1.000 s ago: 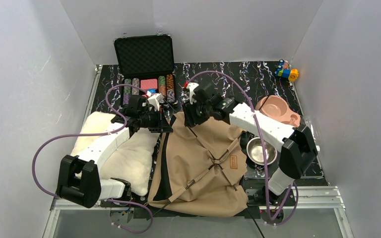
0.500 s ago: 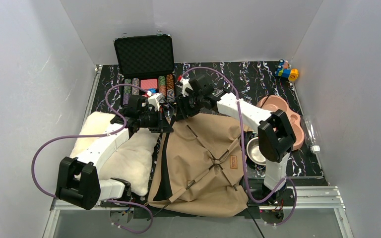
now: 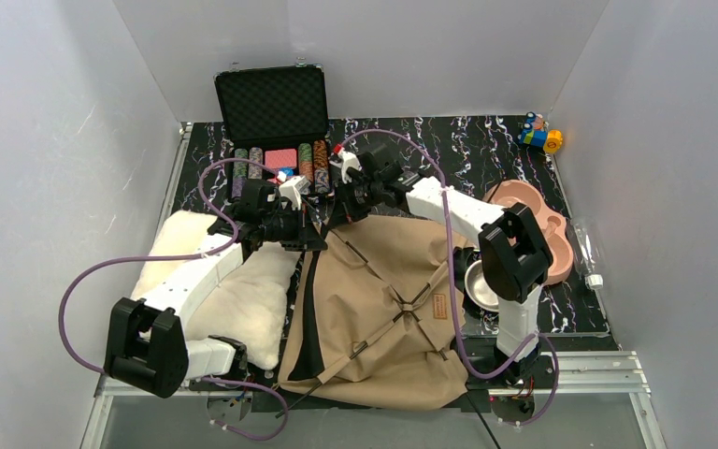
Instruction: Set up the pet tent
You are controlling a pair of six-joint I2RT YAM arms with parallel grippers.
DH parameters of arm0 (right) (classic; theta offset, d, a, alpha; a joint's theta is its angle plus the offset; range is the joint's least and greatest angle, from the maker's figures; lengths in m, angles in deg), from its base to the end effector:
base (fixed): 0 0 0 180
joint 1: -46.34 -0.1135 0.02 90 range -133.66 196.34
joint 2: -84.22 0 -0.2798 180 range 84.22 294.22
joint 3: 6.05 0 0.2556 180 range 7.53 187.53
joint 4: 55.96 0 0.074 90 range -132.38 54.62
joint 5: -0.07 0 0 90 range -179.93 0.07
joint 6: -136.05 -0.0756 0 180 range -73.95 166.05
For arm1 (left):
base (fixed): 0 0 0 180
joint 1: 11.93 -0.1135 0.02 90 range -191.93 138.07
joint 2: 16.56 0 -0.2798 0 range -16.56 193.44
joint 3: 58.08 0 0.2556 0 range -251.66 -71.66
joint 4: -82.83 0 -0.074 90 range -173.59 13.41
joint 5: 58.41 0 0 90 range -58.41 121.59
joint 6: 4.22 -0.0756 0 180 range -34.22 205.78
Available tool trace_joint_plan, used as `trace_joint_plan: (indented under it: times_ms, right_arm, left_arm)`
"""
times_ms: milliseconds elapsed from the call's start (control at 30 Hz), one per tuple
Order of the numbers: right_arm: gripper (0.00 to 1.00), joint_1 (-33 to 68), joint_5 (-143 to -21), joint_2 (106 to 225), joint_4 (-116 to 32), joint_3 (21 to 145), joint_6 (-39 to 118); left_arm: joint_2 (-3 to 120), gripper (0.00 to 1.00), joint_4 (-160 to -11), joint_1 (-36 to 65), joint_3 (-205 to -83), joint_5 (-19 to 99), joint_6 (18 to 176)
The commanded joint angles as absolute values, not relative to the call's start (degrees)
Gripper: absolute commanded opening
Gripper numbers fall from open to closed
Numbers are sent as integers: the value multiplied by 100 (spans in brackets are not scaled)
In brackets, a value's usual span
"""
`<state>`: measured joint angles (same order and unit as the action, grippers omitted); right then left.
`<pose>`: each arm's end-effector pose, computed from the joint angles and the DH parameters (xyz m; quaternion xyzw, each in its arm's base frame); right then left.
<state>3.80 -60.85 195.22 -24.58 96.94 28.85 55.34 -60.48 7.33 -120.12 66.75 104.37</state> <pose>0.3300 0.3527 0.2502 -0.2966 0.8302 0.4029 0.2457 0.2484 -0.1329 0.2371 0.1170 0.8849 -0.3799 0.2428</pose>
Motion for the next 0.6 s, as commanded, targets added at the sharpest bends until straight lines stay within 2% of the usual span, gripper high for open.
trace_joint_plan:
  times_ms: [0,33,67,133,200,267,433,567]
  right_arm:
    - [1,368,-6001,18924,-2935,9091,2609]
    - [1,363,-6144,18732,-3027,8861,2579]
    - [1,363,-6364,18516,-3094,8646,2561]
    - [1,363,-6815,18091,-3191,8205,2559]
    - [1,367,-7082,17692,-3311,7730,2558]
    - [1,355,-7226,17340,-3433,7330,2539]
    - [1,271,-7666,16649,-3443,6589,2513]
    - [1,243,-7824,16321,-3242,6180,2438]
  left_arm:
    - [5222,6,-6121,767,-12047,6688,10331]
    - [5188,25,-6039,768,-12082,6583,10291]
    - [5128,37,-5962,767,-12128,6448,10238]
    - [4914,71,-5771,768,-12200,6048,10144]
    - [4604,89,-5809,742,-12162,5698,10153]
    - [4314,98,-5961,721,-12060,5493,10279]
    - [4197,98,-6265,710,-11792,5222,11138]
    - [4478,98,-6548,710,-11672,5528,11567]
